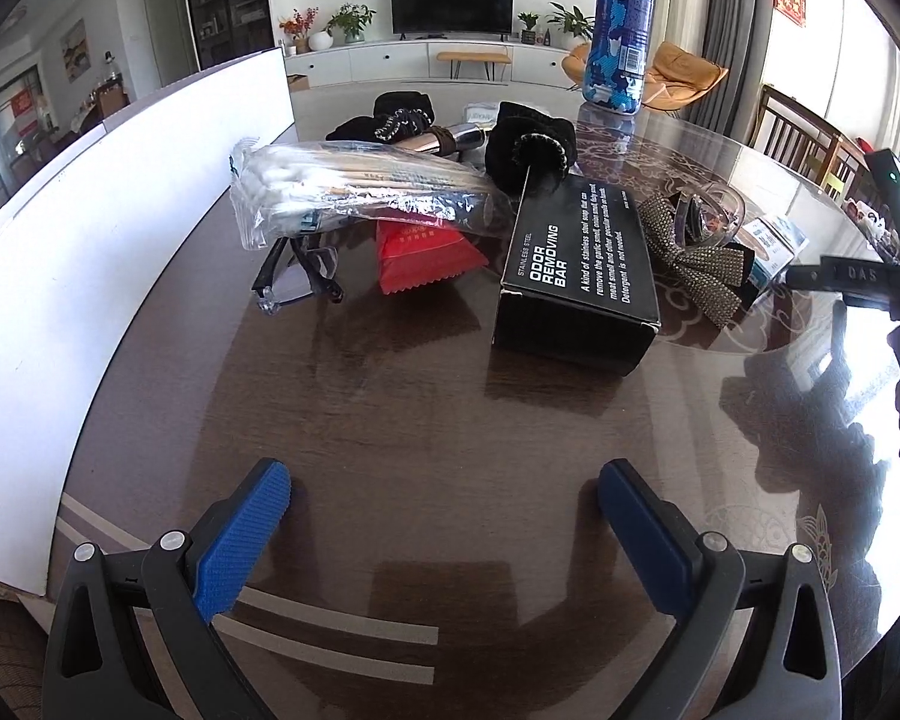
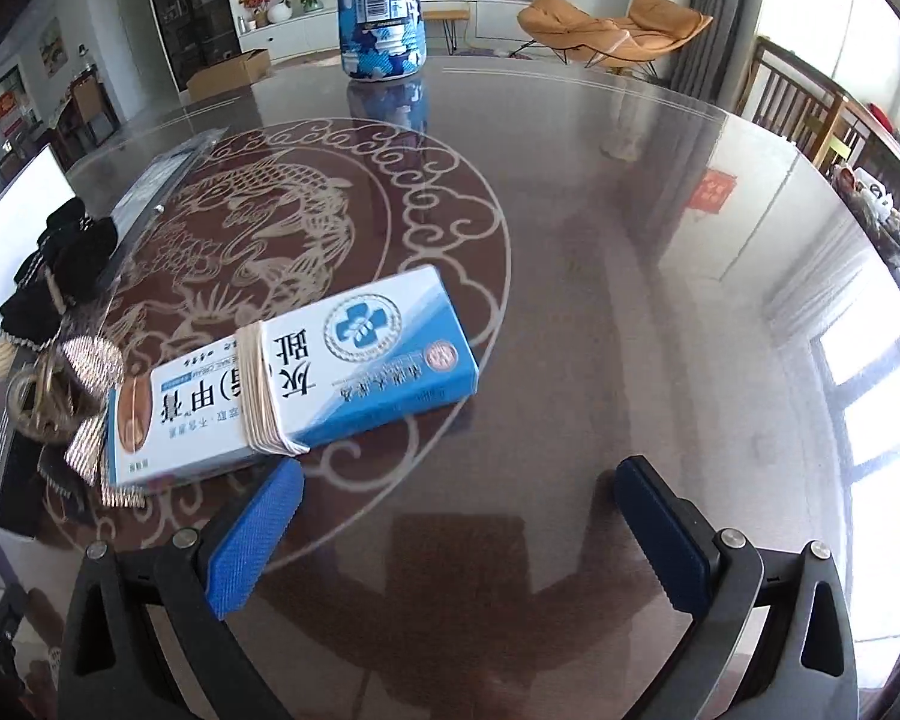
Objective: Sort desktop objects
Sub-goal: 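Move the right tool toward the black odor removing bar box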
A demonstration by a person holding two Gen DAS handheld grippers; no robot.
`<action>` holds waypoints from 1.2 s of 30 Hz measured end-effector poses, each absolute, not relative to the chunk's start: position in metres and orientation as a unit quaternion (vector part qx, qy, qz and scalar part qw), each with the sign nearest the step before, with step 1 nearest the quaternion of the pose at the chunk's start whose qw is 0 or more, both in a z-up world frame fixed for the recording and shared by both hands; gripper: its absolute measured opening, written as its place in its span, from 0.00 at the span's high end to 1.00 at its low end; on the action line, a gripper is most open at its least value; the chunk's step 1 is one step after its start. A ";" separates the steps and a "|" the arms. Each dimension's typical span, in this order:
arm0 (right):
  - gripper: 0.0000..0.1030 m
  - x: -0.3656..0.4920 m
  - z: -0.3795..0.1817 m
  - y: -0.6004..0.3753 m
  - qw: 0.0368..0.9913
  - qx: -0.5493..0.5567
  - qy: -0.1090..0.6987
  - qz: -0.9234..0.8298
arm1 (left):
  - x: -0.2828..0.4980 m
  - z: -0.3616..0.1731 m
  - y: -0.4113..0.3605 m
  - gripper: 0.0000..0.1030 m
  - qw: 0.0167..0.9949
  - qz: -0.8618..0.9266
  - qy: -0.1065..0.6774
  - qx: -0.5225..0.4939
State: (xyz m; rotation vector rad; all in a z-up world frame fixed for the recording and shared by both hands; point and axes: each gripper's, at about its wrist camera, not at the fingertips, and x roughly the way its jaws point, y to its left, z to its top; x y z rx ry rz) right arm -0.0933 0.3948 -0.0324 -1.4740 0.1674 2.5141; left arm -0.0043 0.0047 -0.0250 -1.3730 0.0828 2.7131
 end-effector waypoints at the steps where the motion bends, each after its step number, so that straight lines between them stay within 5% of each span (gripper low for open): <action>1: 0.00 -0.104 -0.032 0.396 0.114 -0.505 0.060 0.853 | -0.004 -0.025 0.005 0.00 0.050 0.892 0.027 -0.449; 10: 0.00 -0.163 -0.029 0.355 0.052 -0.537 0.030 0.842 | -0.003 -0.025 0.003 0.00 0.054 0.896 0.028 -0.441; 22: 0.00 -0.079 -0.029 0.334 0.020 -0.508 0.006 0.861 | -0.005 -0.025 0.001 0.00 0.070 0.892 0.036 -0.446; 31: 0.00 -0.023 -0.032 0.243 -0.096 -0.488 -0.059 0.866 | -0.003 -0.024 -0.026 0.00 0.079 0.873 0.043 -0.479; 36: 0.00 -0.023 -0.025 0.208 -0.145 -0.498 -0.012 0.855 | 0.005 -0.024 -0.049 0.00 0.056 0.873 0.031 -0.483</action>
